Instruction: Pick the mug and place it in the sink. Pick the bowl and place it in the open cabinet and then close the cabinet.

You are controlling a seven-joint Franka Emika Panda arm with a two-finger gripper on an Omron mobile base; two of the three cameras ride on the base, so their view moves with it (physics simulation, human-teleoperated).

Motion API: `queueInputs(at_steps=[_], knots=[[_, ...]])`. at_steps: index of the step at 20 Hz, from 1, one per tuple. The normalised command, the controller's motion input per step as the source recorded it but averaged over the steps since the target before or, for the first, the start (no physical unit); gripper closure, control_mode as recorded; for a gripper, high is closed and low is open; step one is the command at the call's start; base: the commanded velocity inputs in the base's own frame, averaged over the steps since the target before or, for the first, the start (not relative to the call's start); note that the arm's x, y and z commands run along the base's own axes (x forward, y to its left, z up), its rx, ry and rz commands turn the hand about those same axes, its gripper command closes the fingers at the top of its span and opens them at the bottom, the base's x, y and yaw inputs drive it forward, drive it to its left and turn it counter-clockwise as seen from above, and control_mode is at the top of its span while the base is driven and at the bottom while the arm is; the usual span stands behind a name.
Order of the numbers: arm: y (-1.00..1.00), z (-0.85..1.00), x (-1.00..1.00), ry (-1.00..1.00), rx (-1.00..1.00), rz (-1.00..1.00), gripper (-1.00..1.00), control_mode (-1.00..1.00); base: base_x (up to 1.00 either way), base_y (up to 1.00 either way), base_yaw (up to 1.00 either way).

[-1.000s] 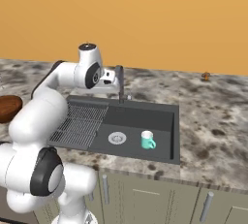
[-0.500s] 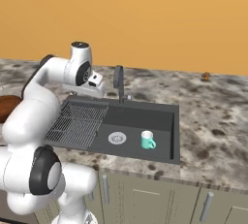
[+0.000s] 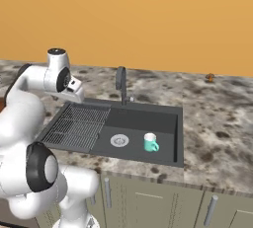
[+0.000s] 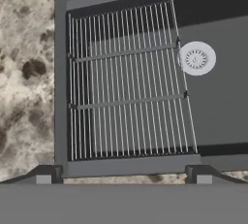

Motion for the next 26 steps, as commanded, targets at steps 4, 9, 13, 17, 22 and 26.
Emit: queueInputs(at_steps=[4, 9, 13, 17, 22, 26], knots=[[0.87, -0.02, 0.0, 0.02, 0.06, 0.0, -1.0, -1.0, 0.0, 0.0, 0.0], [0.79, -0.12, 0.0, 0.02, 0.14, 0.0, -1.0, -1.0, 0.0, 0.0, 0.0], [0.7, -0.17, 0.0, 0.02, 0.17, 0.0, -1.0, -1.0, 0.0, 0.0, 0.0], [0.71, -0.29, 0.03, 0.03, 0.14, 0.0, -1.0, -1.0, 0.0, 0.0, 0.0], [0.67, -0.09, 0.01, 0.0, 0.02, 0.0, -1.0, -1.0, 0.0, 0.0, 0.0], [0.58, -0.01, 0.0, 0.03, 0.0, 0.0, -1.0, -1.0, 0.0, 0.0, 0.0]])
